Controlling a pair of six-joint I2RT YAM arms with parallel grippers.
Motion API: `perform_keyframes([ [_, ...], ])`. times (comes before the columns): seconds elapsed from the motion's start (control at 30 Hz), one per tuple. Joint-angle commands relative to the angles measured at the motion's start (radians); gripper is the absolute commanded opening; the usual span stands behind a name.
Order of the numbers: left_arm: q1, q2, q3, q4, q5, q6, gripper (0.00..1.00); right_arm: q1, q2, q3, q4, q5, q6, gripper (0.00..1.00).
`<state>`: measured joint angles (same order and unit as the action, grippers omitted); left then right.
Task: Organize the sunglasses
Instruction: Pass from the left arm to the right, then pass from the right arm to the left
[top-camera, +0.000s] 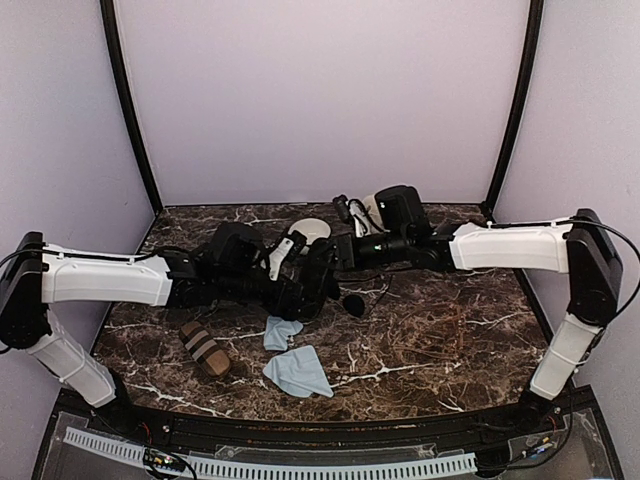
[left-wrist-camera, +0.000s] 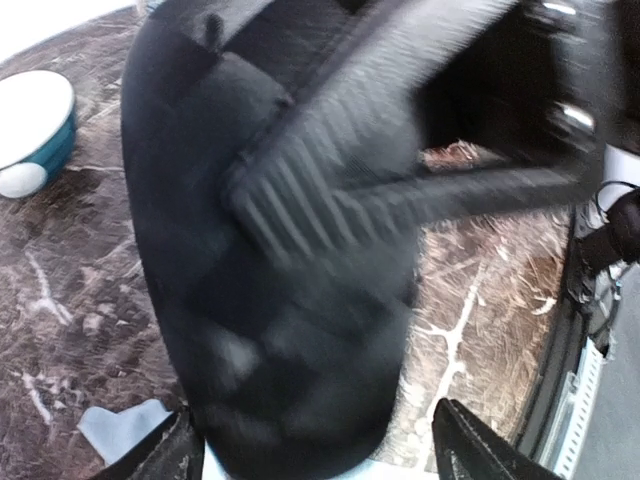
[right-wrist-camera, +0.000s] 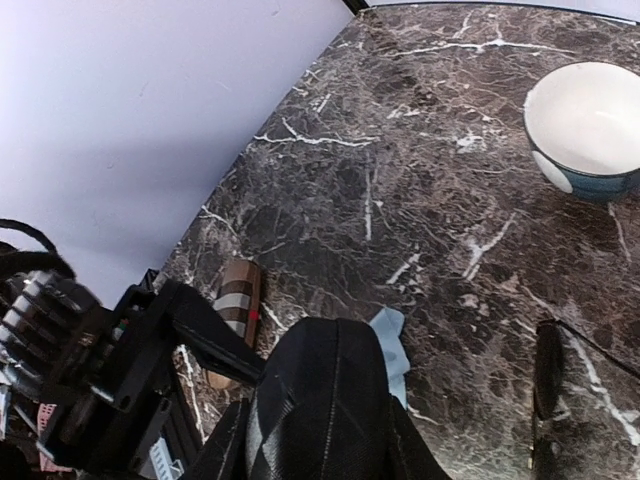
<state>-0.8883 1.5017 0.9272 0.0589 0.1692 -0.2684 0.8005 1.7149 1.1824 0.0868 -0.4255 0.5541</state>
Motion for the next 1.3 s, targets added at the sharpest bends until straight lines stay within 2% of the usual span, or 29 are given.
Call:
perform_keyframes([
  [0.0,0.004,-0.079,-0.012,0.023,0.130,0.043,0.83,-0.046,-0.056,0.040,-0.137,-0.098,-0.242,0.07],
  [0.1,0.029,-0.118,-0.038,0.045,0.244,0.046,0.85,-0.055,-0.089,0.046,-0.226,-0.147,-0.373,0.07],
  [0.23,0.082,-0.139,-0.077,0.120,0.428,0.005,0.85,-0.055,-0.130,0.037,-0.261,-0.310,-0.454,0.09],
  [0.3,0.108,-0.131,-0.097,0.189,0.519,-0.040,0.86,-0.055,-0.160,0.030,-0.245,-0.377,-0.462,0.09],
  [0.4,0.124,-0.101,-0.103,0.257,0.621,-0.087,0.95,-0.055,-0.172,0.032,-0.220,-0.465,-0.456,0.09],
  [0.53,0.124,-0.061,-0.100,0.341,0.696,-0.141,0.94,-0.054,-0.180,0.031,-0.151,-0.532,-0.417,0.09],
  [0.63,0.121,-0.029,-0.098,0.432,0.754,-0.199,0.87,-0.054,-0.179,0.032,-0.108,-0.565,-0.389,0.09],
  [0.77,0.106,0.003,-0.100,0.482,0.761,-0.228,0.75,-0.055,-0.176,0.016,-0.026,-0.591,-0.337,0.09],
  [0.9,0.091,0.021,-0.116,0.546,0.740,-0.252,0.58,-0.055,-0.163,-0.005,0.070,-0.622,-0.266,0.09],
  [1.07,0.092,0.022,-0.140,0.633,0.721,-0.302,0.28,-0.055,-0.146,-0.010,0.077,-0.576,-0.241,0.09],
  [1.13,0.092,0.020,-0.140,0.636,0.706,-0.308,0.19,-0.056,-0.135,0.004,0.051,-0.523,-0.227,0.25],
  [1.2,0.092,0.010,-0.141,0.606,0.659,-0.303,0.07,-0.059,-0.129,0.038,-0.040,-0.427,-0.220,0.56],
  [1.27,0.092,-0.009,-0.139,0.553,0.590,-0.286,0.00,-0.062,-0.106,0.073,-0.116,-0.348,-0.220,0.73],
])
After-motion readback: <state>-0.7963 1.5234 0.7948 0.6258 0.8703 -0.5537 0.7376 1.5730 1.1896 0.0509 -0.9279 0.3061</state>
